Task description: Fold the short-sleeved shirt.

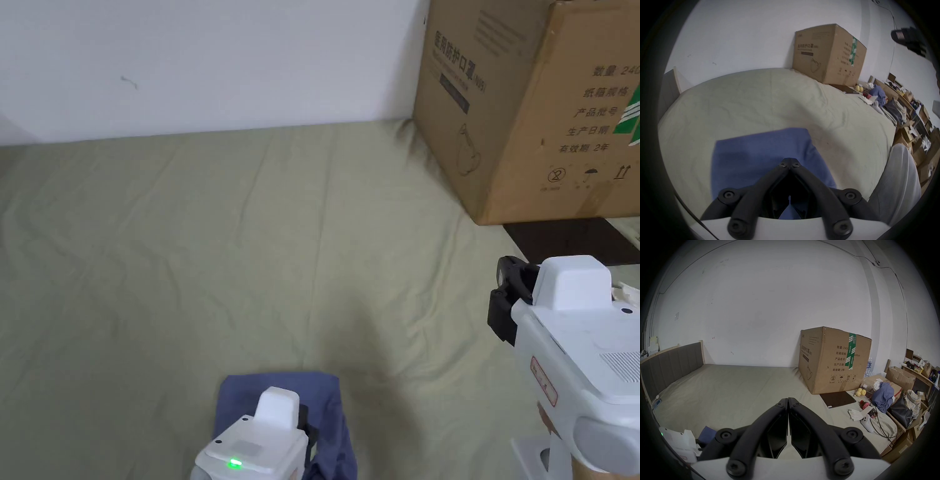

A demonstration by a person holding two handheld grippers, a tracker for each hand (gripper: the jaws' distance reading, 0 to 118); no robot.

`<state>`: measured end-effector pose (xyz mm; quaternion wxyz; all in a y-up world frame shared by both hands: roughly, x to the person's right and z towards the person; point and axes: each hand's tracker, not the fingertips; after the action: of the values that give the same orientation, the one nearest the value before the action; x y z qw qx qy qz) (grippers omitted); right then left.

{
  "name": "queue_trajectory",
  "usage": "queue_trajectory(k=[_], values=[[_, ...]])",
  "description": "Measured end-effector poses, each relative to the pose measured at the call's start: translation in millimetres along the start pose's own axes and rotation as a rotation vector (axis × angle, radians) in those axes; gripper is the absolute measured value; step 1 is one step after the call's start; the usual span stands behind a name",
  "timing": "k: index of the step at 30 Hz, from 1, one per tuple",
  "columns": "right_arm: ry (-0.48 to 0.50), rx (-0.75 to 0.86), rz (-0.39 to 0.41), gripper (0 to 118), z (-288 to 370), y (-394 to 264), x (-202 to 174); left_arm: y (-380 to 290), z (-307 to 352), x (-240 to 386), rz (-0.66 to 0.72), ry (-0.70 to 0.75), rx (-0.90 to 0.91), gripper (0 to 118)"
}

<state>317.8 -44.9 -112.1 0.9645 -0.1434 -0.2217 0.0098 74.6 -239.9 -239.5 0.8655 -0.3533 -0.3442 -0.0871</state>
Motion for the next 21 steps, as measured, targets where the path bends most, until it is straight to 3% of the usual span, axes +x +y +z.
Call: queue_trajectory(k=[13, 18, 21], values=[[-0.043, -0.040, -0.009, 0, -7.3, -11.4, 19.7, -22.7, -37.2, 36.8, -0.058, -0.044, -0.076, 0], [-0.035, -0.049, -0.023, 0, -8.0, -14.8, 17.6, -18.0, -35.9, 36.4, -0.008, -0.042, -0.087, 0], [-0.022, -0.044, -0.017, 0, -5.6, -12.3, 13.3, -3.8, -12.9, 32.8, 0.028, -0.059, 0.012, 0]])
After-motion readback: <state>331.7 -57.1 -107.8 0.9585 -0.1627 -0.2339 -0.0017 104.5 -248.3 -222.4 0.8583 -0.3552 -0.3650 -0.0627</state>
